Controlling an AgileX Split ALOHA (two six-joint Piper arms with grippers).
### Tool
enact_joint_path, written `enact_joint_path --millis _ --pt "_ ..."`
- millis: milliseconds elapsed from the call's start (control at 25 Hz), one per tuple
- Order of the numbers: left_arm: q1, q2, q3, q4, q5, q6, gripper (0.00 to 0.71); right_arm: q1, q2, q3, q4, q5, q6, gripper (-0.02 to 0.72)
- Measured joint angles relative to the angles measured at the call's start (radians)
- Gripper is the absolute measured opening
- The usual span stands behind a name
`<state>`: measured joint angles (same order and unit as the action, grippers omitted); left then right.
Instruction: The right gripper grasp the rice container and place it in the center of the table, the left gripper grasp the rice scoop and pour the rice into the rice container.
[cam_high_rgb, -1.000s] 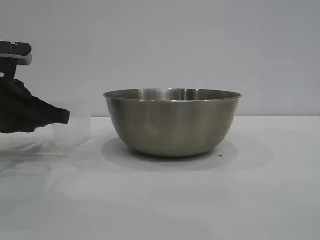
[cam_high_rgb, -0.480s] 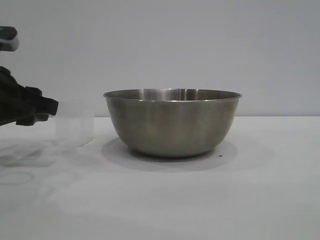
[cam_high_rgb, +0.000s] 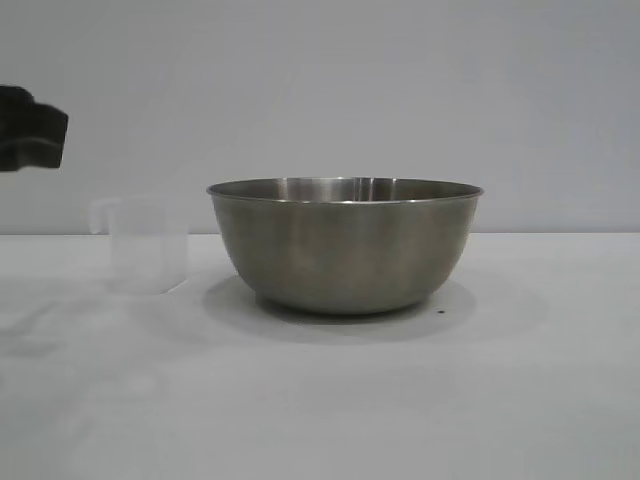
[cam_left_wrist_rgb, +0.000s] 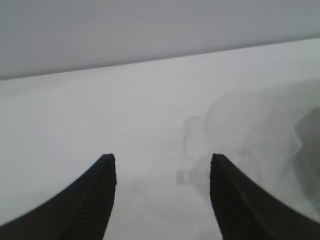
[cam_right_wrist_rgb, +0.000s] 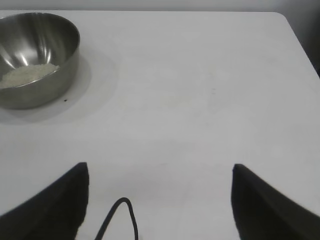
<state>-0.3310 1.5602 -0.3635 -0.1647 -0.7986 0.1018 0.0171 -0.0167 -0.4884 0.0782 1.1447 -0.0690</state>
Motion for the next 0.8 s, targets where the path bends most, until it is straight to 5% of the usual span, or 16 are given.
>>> enact_joint_path --millis 400,800 --pt "0.0 -0.359 0.003 -0.027 0.595 0.0 0.364 0.0 0.0 0.0 0.0 0.0 0.0 0.529" --pt "0.0 -0.786 -0.146 -0.024 1.226 0.0 0.364 0.0 0.0 0.0 0.0 0.0 0.0 0.529"
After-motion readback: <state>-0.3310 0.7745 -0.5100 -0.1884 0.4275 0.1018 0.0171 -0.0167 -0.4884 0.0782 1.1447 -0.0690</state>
